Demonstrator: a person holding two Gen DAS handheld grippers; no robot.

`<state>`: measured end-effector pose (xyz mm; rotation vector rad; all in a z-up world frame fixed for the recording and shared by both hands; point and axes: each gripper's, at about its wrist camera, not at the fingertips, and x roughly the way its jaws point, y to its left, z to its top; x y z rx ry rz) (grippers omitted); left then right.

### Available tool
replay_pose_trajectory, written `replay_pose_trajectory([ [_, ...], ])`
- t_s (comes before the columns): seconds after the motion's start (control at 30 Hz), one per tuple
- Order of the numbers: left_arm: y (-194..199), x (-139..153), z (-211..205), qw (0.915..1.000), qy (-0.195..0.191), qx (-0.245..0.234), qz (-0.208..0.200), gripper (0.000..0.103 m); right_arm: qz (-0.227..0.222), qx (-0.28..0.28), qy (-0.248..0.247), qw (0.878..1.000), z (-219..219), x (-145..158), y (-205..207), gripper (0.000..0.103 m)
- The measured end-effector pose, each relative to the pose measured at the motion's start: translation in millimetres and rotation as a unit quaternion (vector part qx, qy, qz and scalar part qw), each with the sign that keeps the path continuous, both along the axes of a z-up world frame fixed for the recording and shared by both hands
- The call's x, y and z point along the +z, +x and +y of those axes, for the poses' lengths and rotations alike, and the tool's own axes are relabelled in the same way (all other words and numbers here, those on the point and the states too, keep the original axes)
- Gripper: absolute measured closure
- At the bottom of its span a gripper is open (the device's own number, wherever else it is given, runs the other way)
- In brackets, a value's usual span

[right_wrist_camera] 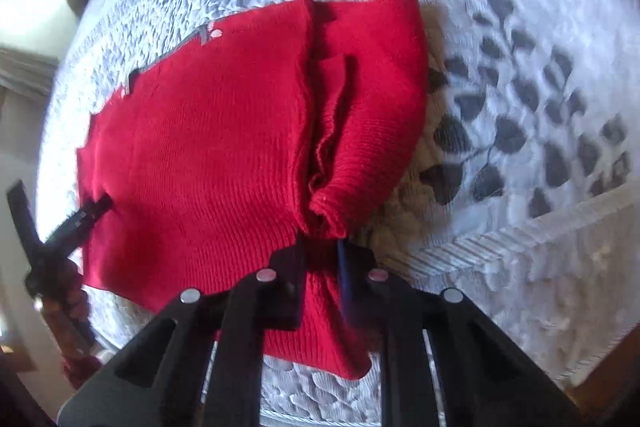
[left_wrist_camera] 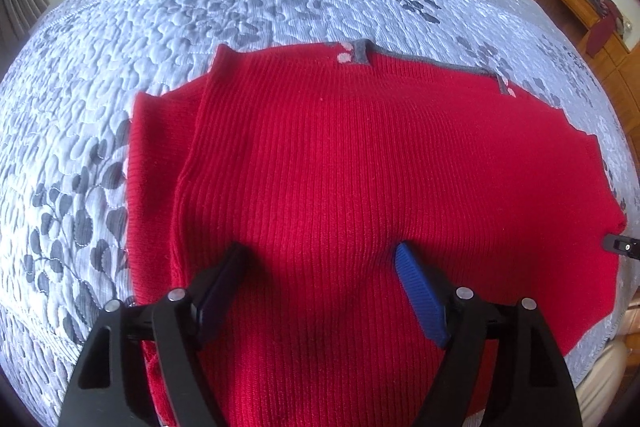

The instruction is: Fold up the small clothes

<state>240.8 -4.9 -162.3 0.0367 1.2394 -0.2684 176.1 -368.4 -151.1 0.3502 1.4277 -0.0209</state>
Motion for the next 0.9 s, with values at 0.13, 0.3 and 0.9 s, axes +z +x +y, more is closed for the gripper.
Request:
replay_pose_trajectory([
  [0.13,1.0,-0.7,1.3,1.0000,-0.005,-0.003,0.004,0.023,-0.005,0.039,-0.052,0.998,23.9,18.1,10.4,0.091],
  [0.3,2.9,-0.9,2.6,0.9999,-0.010,-0.006,0.009,0.022,-0.010,0.064,-0.082,0.994,50.6,32.9,23.6,0.091],
  [0.9,8.5,-0.5,15.6,0.9966,-0.077,0.001,0.030,0.018,-0.053,0.229,0.006,0.972,196.0,51.2,44.0,0.063],
])
